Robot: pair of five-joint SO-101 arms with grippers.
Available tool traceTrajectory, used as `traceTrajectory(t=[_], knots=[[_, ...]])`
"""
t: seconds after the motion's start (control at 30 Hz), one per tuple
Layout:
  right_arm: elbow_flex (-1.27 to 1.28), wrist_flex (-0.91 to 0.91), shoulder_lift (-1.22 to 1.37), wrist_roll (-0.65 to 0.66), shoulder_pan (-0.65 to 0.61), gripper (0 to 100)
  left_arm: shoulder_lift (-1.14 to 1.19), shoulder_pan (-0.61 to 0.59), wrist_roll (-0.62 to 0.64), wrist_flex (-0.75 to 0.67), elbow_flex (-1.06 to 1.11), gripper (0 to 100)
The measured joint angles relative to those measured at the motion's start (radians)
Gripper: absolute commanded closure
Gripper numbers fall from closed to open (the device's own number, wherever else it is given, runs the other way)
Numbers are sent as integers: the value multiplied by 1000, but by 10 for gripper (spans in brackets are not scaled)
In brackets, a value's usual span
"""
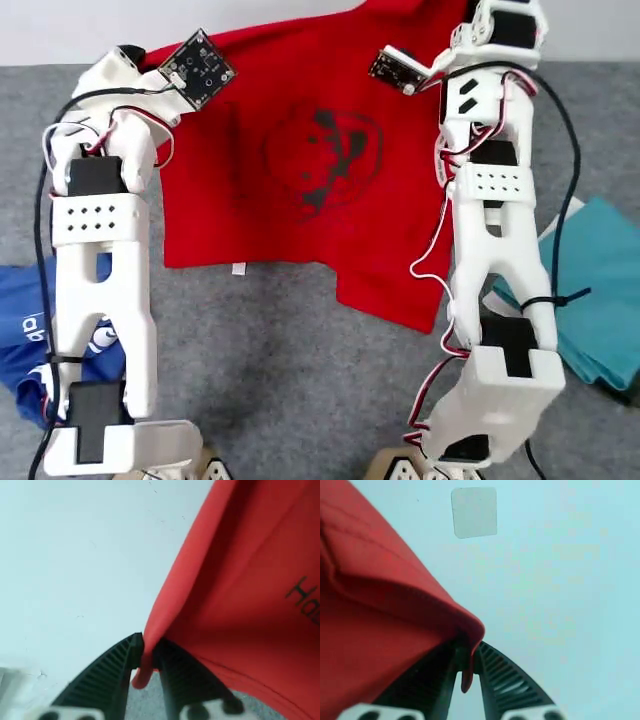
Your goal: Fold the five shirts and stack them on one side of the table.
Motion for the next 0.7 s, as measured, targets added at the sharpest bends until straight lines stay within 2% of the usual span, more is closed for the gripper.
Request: traceTrajectory(t=[0.27, 0.47, 0.7], knots=[[15, 0, 0, 63, 2, 988, 0, 0, 0, 35, 0, 995], [175, 0, 0, 153, 2, 988, 84, 0, 0, 97, 12, 995], [319, 0, 0, 164, 2, 988, 230, 0, 0, 100, 14, 995]])
